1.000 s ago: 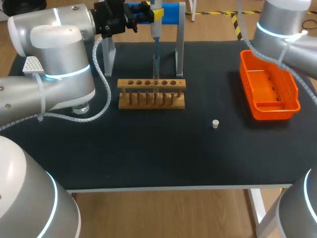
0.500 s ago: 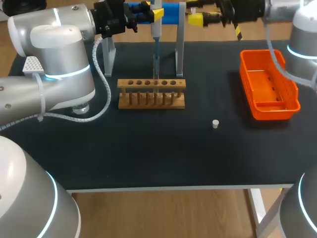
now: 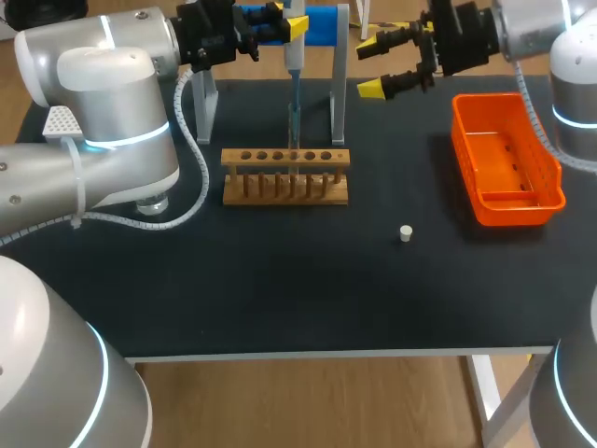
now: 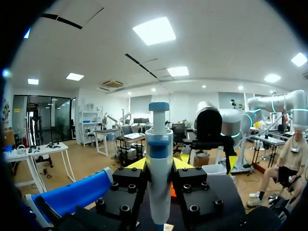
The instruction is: Invert the test tube, pick up the pipette, mount the tip to pipette, aspirate from beaker and dispense into the tube, eject the tip, return the pipette, and cap with the stopper.
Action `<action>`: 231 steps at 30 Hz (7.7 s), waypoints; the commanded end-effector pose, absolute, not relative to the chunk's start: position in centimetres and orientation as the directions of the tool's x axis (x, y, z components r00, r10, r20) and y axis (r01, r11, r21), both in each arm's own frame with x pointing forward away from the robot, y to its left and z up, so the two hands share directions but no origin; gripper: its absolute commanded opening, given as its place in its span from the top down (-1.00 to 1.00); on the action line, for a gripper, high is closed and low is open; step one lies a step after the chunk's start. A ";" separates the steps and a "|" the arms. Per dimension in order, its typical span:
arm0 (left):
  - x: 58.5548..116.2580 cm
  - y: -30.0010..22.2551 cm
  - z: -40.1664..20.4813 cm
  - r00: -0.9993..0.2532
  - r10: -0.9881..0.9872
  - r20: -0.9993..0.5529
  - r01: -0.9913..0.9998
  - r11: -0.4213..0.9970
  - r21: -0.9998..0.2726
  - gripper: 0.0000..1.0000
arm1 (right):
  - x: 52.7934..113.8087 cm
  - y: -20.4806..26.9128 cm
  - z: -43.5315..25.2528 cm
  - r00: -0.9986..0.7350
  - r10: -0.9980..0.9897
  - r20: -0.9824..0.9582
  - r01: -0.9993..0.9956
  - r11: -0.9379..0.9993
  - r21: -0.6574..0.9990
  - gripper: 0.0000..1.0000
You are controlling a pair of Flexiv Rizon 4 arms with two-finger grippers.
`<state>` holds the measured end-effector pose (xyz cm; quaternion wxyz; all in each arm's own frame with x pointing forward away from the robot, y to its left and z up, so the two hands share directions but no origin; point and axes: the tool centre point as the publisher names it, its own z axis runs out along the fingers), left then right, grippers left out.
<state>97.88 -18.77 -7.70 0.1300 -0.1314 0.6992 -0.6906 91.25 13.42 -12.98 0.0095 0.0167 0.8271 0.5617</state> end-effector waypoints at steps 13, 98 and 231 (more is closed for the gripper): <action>97.9 -18.9 -7.7 -0.931 -0.365 0.000 -0.005 0.011 -1.000 1.00 | 92.6 14.2 -15.3 -0.998 -0.008 -0.065 -0.063 0.410 0.910 -1.00; 97.9 -18.9 -7.7 -0.931 -0.365 0.000 -0.005 0.011 -1.000 1.00 | 97.9 23.6 -31.4 -0.995 -0.008 -0.098 -0.084 0.581 0.810 -1.00; 84.4 -9.0 -7.9 -0.868 -0.477 -0.139 0.131 0.051 -0.990 1.00 | 97.9 23.6 -31.5 -0.995 -0.008 -0.096 -0.083 0.583 0.808 -1.00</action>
